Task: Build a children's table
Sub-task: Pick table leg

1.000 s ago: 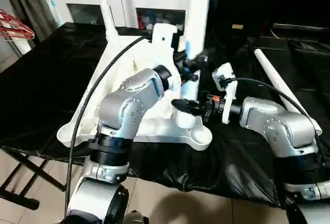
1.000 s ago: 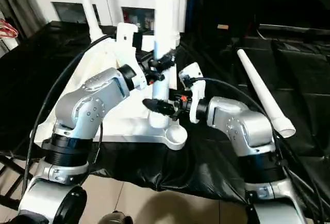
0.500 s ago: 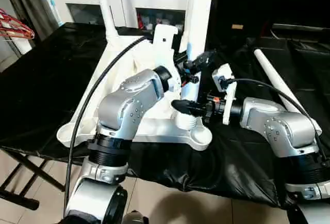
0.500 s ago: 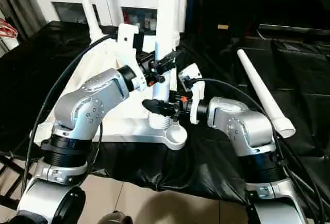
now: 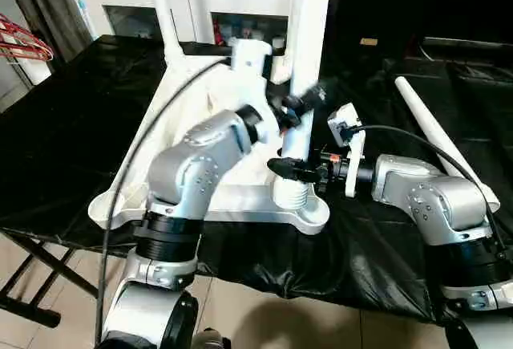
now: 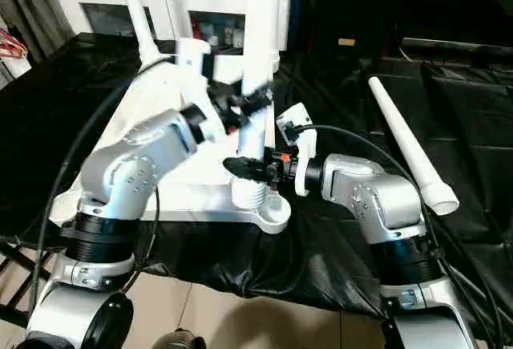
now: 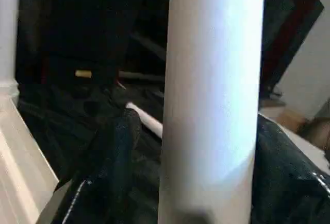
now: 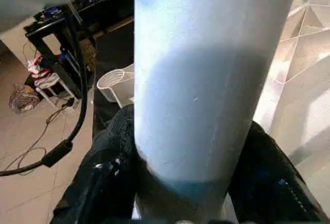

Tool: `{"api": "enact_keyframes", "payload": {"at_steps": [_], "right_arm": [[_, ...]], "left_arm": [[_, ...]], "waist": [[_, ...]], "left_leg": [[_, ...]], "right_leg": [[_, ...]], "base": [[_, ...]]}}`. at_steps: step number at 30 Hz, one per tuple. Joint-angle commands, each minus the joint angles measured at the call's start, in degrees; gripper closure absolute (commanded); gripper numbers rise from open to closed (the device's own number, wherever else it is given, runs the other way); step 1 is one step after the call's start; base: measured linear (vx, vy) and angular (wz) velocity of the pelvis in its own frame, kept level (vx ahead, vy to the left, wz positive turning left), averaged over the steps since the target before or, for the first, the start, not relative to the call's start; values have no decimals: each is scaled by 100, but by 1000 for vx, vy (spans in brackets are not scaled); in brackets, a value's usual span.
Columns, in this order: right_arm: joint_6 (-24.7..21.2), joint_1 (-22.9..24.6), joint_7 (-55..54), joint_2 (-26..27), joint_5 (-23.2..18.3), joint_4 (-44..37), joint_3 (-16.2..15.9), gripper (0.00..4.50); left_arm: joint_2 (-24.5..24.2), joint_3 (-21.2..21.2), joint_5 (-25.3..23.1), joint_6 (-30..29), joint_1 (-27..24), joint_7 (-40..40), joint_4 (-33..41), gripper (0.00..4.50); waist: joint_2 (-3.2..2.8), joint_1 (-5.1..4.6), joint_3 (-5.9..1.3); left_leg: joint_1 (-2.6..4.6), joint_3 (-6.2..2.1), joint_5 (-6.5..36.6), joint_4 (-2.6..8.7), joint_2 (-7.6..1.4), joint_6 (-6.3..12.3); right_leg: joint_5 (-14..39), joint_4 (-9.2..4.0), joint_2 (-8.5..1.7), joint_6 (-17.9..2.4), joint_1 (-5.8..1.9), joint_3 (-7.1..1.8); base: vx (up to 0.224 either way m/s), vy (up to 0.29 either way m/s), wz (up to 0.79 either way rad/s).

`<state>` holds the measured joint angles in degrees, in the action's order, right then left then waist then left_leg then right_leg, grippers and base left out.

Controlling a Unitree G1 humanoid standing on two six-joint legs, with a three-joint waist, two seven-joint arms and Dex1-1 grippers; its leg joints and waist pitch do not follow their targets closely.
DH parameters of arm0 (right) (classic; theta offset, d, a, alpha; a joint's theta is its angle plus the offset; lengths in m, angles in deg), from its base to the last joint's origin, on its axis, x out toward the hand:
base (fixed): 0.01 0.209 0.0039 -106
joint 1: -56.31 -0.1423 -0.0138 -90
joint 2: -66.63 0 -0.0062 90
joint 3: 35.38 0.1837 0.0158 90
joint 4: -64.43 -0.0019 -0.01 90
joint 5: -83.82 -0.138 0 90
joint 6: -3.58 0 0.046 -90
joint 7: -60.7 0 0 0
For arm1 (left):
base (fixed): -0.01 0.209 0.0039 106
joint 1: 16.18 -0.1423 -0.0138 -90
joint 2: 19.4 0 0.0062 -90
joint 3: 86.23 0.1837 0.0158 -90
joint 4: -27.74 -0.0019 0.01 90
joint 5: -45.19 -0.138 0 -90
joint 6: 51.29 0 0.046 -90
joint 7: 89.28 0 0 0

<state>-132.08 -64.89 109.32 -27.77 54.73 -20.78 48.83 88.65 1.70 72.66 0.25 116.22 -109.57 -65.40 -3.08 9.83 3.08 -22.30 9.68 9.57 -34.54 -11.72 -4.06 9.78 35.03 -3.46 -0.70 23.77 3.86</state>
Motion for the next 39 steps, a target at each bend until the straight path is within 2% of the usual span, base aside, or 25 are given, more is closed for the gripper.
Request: {"api": "enact_keyframes", "payload": {"at_steps": [1,2,4,7,8,9,14,15,16,17,19,21,23,24,27,39], "right_arm": [[-1,-44,10,6,-8,-54,-26,261],[2,-45,10,10,-6,-53,-27,261],[9,-50,16,14,0,-47,-26,261],[16,-54,22,18,15,-45,-26,261],[18,-54,22,17,17,-45,-27,261],[55,-65,15,13,42,-36,-30,261],[127,-75,88,-29,53,-60,-63,261],[162,-78,107,-43,77,-65,-79,261],[163,-82,107,-42,78,-58,-74,261],[161,-91,106,-39,78,-41,-63,226],[114,-129,105,-20,34,10,-6,188],[101,-150,107,-19,28,24,7,186],[119,-176,113,-32,54,46,0,172],[137,-190,118,-45,80,63,-16,148],[135,-207,150,-71,103,86,-42,137],[58,-262,354,-170,84,184,-134,133]], "left_arm": [[-34,-164,91,57,173,98,-7,131],[-48,-166,109,48,178,74,-10,131],[-60,-162,121,14,166,52,-12,168],[-56,-139,113,-6,119,42,14,170],[-54,-140,116,-9,117,42,16,200],[-38,-150,147,-41,101,38,35,211],[-37,-182,192,-59,119,19,22,223],[-46,-185,219,-59,130,12,21,248],[-49,-183,226,-61,131,3,21,252],[-55,-181,238,-66,134,-14,22,252],[-72,-151,227,-59,136,-54,35,265],[-84,-126,224,-60,136,-81,42,269],[-90,-101,222,-55,137,-96,46,271],[-93,-96,226,-50,140,-96,42,271],[-123,-53,222,-35,135,-139,47,271],[-181,76,255,-82,97,-313,164,273]], "waist": [[149,19,-464],[151,22,-468],[145,26,-461],[152,24,-465],[148,24,-464],[146,26,-465],[150,29,-465],[154,30,-462],[156,29,-464],[158,29,-464],[153,23,-462],[149,27,-465],[158,25,-468],[156,28,-464],[160,30,-468],[168,37,-466]], "left_leg": [[45,-31,621,307,-83,176],[43,-33,603,303,-82,181],[44,-33,636,309,-84,181],[42,-32,620,306,-84,184],[41,-35,622,310,-86,179],[41,-34,626,307,-85,179],[45,-32,637,306,-87,177],[44,-31,646,307,-86,174],[44,-30,642,306,-84,173],[39,-32,630,308,-85,178],[44,-33,639,308,-86,182],[47,-34,632,309,-90,180],[46,-33,618,306,-88,186],[45,-31,617,305,-86,184],[44,-31,588,305,-87,190],[38,-30,580,300,-86,206]], "right_leg": [[1271,-414,-401,-742,-349,-225],[1216,-404,-404,-767,-352,-225],[1287,-409,-407,-763,-349,-222],[1247,-406,-404,-768,-349,-225],[1252,-402,-406,-768,-353,-223],[1260,-405,-406,-760,-351,-223],[1283,-410,-408,-763,-350,-224],[1296,-410,-410,-761,-351,-224],[1294,-409,-407,-758,-352,-224],[1289,-406,-408,-752,-354,-224],[1309,-411,-405,-739,-348,-223],[1280,-407,-405,-749,-346,-223],[1261,-401,-406,-754,-349,-224],[1269,-402,-407,-761,-349,-224],[1242,-396,-409,-758,-351,-225],[1228,-388,-410,-796,-354,-223]], "base": [[0,0,0],[0,0,0],[0,0,0],[0,0,0],[0,0,0],[0,0,0],[0,0,0],[0,0,0],[0,0,0],[0,0,0],[0,0,0],[0,0,0],[0,0,0],[0,0,0],[0,0,0],[0,0,0]]}}
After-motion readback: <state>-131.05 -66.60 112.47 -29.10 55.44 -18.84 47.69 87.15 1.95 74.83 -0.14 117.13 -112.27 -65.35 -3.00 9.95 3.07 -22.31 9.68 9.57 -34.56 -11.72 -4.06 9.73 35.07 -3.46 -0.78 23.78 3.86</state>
